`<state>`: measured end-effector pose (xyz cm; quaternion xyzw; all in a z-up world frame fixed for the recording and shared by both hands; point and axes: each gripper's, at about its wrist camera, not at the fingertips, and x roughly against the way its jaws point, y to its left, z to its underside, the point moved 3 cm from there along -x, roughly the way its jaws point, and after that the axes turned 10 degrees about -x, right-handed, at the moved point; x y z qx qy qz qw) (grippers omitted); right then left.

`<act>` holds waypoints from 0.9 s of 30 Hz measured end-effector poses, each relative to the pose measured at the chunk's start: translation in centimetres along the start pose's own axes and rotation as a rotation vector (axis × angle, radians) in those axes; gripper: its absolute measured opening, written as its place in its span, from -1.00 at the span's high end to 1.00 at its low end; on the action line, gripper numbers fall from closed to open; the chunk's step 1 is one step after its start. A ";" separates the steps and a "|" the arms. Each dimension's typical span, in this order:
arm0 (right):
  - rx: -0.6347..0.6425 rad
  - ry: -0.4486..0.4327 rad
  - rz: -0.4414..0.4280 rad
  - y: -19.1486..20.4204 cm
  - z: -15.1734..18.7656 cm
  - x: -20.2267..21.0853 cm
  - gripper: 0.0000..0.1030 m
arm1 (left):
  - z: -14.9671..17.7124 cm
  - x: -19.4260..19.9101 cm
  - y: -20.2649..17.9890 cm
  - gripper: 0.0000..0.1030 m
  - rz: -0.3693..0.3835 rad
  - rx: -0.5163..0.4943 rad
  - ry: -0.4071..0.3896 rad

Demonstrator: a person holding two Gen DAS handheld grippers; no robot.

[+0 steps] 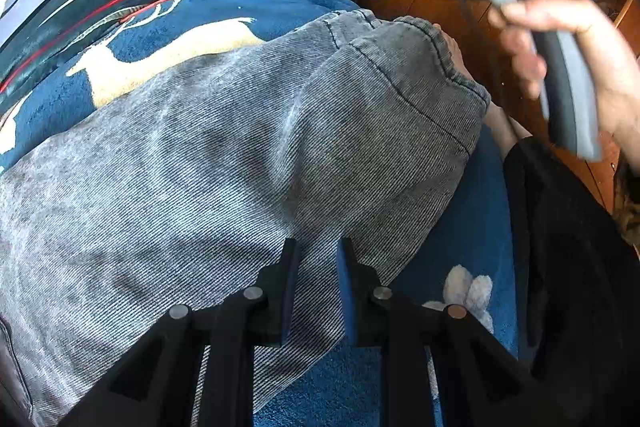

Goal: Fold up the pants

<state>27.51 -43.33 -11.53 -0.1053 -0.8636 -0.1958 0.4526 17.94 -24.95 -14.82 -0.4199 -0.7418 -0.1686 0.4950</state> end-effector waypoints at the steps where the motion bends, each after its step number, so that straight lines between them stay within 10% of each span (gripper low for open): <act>1: -0.026 0.023 -0.016 -0.2 0.3 -0.5 0.78 | -0.1 0.2 0.0 0.58 0.005 0.004 0.002; 6: -0.172 0.061 -0.096 -2.7 1.3 -0.6 0.17 | -1.6 3.1 1.4 0.53 0.004 0.028 -0.061; 10: -0.177 0.110 -0.152 -2.9 1.6 -1.6 0.18 | -3.0 5.1 5.2 -0.02 -0.092 0.051 -0.096; 16: -0.012 0.050 -0.068 -0.5 2.0 -2.1 0.74 | -1.6 3.5 12.0 -0.03 -0.180 0.193 -0.032; 21: 0.014 -0.124 -0.022 0.5 0.8 0.1 0.77 | -0.6 2.7 14.0 -0.03 -0.290 0.287 -0.061; 27: 0.024 -0.025 0.067 -0.3 1.8 -4.4 0.52 | -0.1 2.5 13.1 -0.03 -0.319 0.223 -0.045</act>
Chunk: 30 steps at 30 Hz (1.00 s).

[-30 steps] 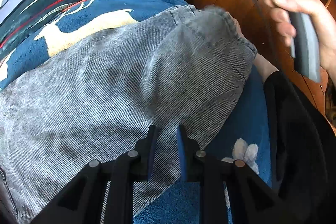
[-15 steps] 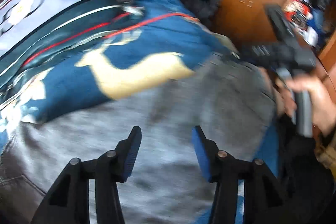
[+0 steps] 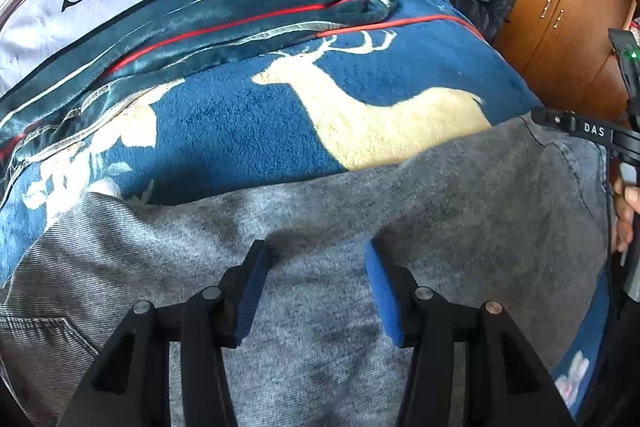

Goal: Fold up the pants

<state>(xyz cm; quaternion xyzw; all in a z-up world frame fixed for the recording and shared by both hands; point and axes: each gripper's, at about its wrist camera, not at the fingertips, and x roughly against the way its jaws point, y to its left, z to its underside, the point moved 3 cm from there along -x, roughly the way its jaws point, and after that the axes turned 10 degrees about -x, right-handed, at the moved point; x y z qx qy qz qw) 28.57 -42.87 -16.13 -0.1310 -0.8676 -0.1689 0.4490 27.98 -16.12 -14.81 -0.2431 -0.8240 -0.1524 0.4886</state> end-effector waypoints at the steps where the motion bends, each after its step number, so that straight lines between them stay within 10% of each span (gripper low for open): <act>1: -0.011 -0.011 0.013 -0.3 -0.1 0.4 0.32 | 0.1 0.6 0.2 -0.03 0.021 0.003 -0.001; 7: -0.074 0.085 -0.156 -1.6 1.4 5.9 0.05 | 3.2 5.9 -0.6 -0.03 0.152 -0.050 -0.063; 13: 0.015 0.169 -0.121 -2.4 6.1 7.4 -0.20 | 7.3 6.6 -5.0 -0.03 0.225 -0.209 -0.009; 15: 0.007 0.162 -0.143 -2.4 6.9 7.1 -0.06 | 7.8 5.8 -6.2 -0.03 0.222 -0.246 0.015; 17: 0.038 0.157 -0.109 -2.0 7.3 6.5 0.69 | 8.3 5.2 -7.4 -0.02 0.197 -0.298 0.033; 20: 0.041 0.123 -0.100 -1.8 7.0 7.4 0.77 | 8.7 5.1 -8.5 0.62 0.160 -0.370 0.019; 25: -0.002 0.072 -0.125 -2.3 6.9 11.3 0.78 | 8.4 6.8 -7.8 0.71 0.187 -0.368 -0.028; 30: -0.012 0.225 -0.026 -3.5 9.4 7.5 0.72 | 9.7 5.5 -7.4 0.70 0.229 -0.339 0.025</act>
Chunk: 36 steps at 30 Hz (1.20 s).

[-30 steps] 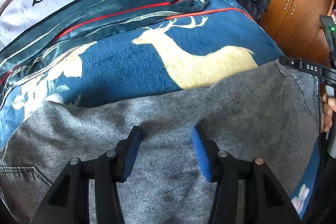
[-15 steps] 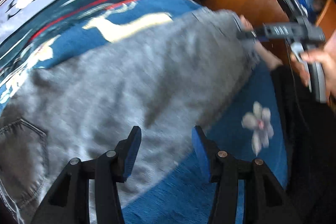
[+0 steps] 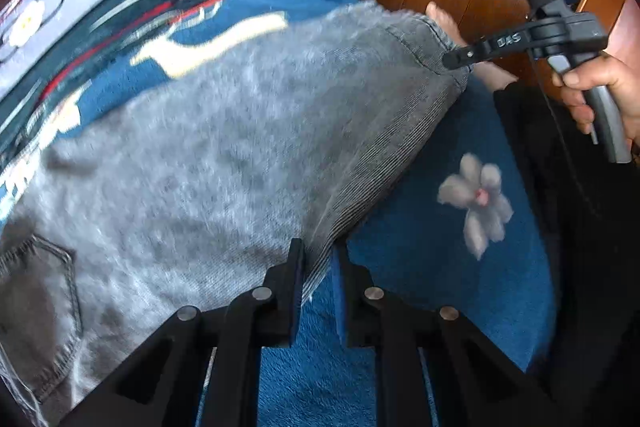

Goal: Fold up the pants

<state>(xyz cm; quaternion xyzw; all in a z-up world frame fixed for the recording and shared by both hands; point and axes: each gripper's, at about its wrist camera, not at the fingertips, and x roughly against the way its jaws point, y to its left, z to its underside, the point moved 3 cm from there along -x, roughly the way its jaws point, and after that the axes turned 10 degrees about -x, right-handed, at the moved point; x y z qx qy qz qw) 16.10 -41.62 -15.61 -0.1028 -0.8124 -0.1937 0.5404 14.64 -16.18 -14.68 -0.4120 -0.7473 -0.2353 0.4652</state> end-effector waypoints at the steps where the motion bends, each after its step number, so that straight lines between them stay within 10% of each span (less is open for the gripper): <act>1: 0.006 0.011 0.030 0.0 0.1 -1.1 0.54 | 0.3 -0.3 0.1 0.69 -0.001 0.013 0.010; 5: -0.014 -0.015 0.083 0.4 -0.4 -0.3 0.28 | 1.3 1.5 0.5 0.67 0.008 0.081 -0.014; 12: 0.081 -0.170 0.182 5.5 0.9 4.3 -0.16 | 6.1 9.2 6.8 -0.06 -0.129 0.199 -0.073; 17: 0.187 -0.163 -0.050 14.2 3.4 5.0 -0.17 | 12.5 14.5 13.7 -0.11 -0.222 0.363 -0.028; 22: 0.367 -0.060 -0.334 25.4 8.6 3.9 -0.17 | 19.5 17.6 19.1 -0.60 -0.297 0.512 0.060; 29: 0.766 0.022 -0.482 39.3 18.0 2.1 -0.17 | 25.4 17.6 22.2 -0.66 -0.151 0.727 0.050; 36: 0.985 0.011 -0.414 46.7 21.8 -0.6 -0.12 | 26.4 15.2 23.7 -0.55 -0.007 0.955 -0.019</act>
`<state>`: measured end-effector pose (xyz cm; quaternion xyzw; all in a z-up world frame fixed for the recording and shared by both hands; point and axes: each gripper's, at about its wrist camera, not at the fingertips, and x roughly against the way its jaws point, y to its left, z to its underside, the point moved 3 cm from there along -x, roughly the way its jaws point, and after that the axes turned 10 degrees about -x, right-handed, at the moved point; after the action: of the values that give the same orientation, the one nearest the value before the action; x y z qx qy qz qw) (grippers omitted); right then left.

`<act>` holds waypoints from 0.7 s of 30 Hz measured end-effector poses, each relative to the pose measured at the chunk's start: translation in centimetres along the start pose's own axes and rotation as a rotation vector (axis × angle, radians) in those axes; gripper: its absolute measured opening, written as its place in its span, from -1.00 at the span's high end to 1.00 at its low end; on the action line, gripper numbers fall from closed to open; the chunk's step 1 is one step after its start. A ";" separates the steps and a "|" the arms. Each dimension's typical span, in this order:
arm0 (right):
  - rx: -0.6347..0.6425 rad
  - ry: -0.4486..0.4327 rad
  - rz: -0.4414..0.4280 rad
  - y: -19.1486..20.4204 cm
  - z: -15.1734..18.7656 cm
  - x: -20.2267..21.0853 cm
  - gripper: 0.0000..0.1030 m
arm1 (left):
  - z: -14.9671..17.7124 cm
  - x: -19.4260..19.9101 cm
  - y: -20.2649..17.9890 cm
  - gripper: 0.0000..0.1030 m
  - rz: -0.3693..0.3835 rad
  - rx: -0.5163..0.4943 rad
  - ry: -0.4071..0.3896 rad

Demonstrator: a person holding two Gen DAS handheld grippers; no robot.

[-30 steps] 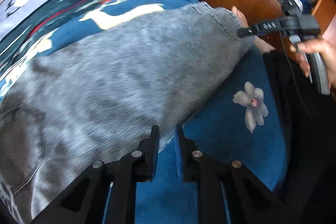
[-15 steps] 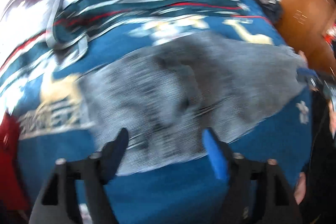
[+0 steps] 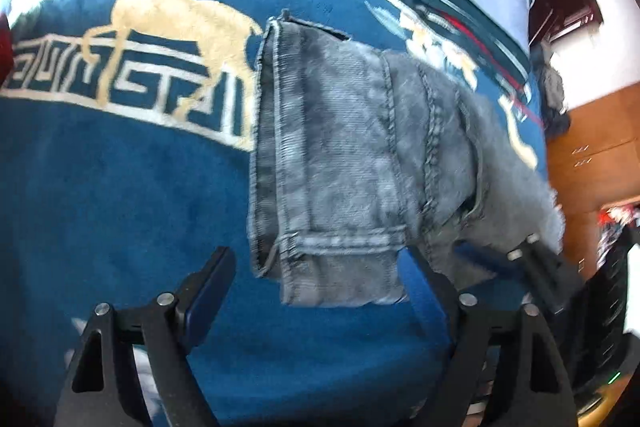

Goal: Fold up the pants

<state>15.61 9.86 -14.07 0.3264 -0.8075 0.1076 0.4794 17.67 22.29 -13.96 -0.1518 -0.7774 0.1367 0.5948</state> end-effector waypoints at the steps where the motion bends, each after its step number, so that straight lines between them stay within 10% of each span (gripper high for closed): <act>1: 0.021 0.008 0.017 0.2 -0.2 -0.8 0.14 | -0.1 -0.1 -0.5 -0.37 -0.001 -0.011 -0.010; 4: 0.014 0.027 0.040 0.1 -0.1 -1.5 0.66 | -0.3 -0.8 -1.7 -0.02 -0.043 -0.067 0.003; 9: -0.052 0.014 0.025 -0.3 -0.5 -1.1 0.72 | -0.8 -0.1 -1.7 0.64 -0.019 -0.059 -0.057; 14: -0.096 -0.024 -0.027 0.4 -1.8 0.4 0.74 | -2.1 2.5 -2.2 0.66 -0.023 -0.105 -0.149; 21: -0.098 0.073 -0.043 1.1 -0.5 -3.5 0.61 | -1.0 -2.0 -0.1 0.65 -0.133 -0.123 0.050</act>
<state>16.40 12.37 -16.63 0.3154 -0.7866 0.0694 0.5263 19.14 21.43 -15.43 -0.1397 -0.7776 0.0452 0.6114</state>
